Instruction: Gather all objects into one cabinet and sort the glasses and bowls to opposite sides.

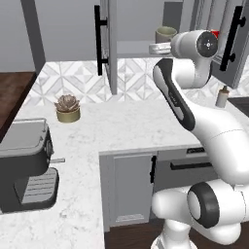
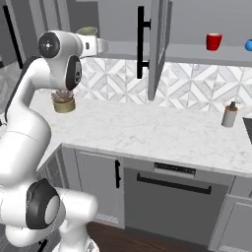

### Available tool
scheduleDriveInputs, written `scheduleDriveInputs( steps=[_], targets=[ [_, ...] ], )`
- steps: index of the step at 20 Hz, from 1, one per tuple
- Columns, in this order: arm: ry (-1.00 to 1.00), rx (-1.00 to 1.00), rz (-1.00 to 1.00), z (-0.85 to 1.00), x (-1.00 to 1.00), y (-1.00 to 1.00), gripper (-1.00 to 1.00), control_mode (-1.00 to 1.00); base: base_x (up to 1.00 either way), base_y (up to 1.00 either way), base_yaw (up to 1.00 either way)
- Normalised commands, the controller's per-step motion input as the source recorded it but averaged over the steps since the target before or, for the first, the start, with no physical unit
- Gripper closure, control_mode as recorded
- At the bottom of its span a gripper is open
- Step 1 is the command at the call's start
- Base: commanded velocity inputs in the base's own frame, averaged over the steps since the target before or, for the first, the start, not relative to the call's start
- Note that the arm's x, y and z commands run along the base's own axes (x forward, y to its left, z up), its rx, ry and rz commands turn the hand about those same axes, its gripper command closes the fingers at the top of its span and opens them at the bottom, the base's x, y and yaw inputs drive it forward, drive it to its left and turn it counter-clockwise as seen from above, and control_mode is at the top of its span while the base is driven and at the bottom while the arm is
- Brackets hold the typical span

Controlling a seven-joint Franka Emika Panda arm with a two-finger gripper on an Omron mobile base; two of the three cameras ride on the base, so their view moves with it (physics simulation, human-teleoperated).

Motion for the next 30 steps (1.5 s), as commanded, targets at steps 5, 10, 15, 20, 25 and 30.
scheduleDriveInputs(
  steps=[5, 10, 15, 20, 25, 30],
  targets=[
    [0.00, 0.00, 0.00, 0.00, 0.00, 0.00, 1.00, 1.00, -0.80, -0.25, -0.01],
    [0.00, 0.00, 0.00, 0.00, 0.00, 0.00, 1.00, 1.00, -0.78, -0.29, 0.00],
    [0.00, 0.00, 0.00, 0.00, 0.00, 0.00, 1.00, 1.00, -0.70, -0.41, -0.01],
    [0.00, 0.00, 0.00, 0.00, 0.00, 0.00, 1.00, 1.00, -0.54, -0.52, -0.01],
    [0.00, 0.00, 0.00, 0.00, 0.00, 0.00, 1.00, 1.00, -0.33, -0.62, -0.02],
    [0.00, 0.00, 0.00, 0.00, 0.00, 0.00, 1.00, 1.00, -0.24, -0.68, -0.02]
  ],
)
